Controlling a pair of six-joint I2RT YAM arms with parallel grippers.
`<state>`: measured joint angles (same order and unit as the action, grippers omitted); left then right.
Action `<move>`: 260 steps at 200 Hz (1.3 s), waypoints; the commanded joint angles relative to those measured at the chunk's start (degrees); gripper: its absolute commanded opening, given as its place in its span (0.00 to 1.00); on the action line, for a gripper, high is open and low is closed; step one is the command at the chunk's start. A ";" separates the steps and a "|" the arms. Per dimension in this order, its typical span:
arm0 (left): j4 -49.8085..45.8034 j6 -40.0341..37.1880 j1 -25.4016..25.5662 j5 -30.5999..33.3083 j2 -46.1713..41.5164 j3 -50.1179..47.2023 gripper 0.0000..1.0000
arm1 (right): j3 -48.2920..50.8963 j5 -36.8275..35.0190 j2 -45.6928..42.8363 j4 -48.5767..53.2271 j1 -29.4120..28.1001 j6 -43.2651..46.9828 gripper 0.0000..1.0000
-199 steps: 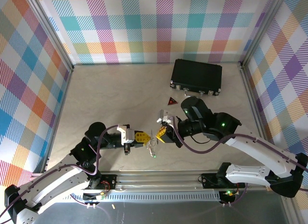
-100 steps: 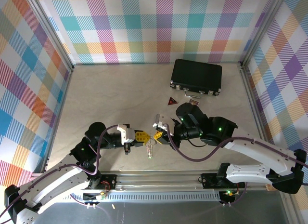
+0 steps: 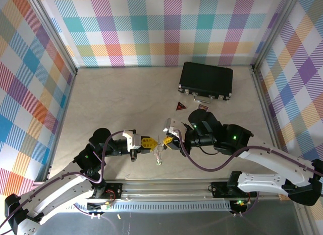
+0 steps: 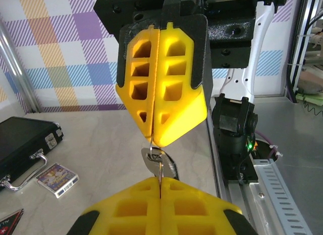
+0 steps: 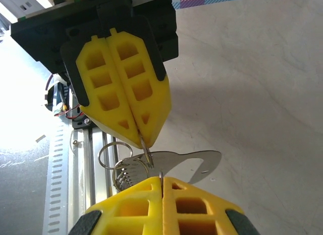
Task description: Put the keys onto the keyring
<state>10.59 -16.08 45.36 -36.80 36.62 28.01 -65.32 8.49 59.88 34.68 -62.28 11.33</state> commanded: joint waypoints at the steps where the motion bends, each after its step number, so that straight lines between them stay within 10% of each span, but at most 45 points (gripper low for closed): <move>1: 1.45 0.16 0.52 -0.64 -1.02 1.34 0.00 | 0.50 -0.67 -0.46 -1.43 -0.05 -0.02 0.00; 260: 1.28 0.49 0.52 -0.71 -1.11 1.43 0.00 | 1.34 2.67 0.51 -3.54 -0.05 0.18 0.00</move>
<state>10.57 -15.90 45.36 -36.77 36.47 28.01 -64.47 11.14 60.23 33.43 -62.28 11.33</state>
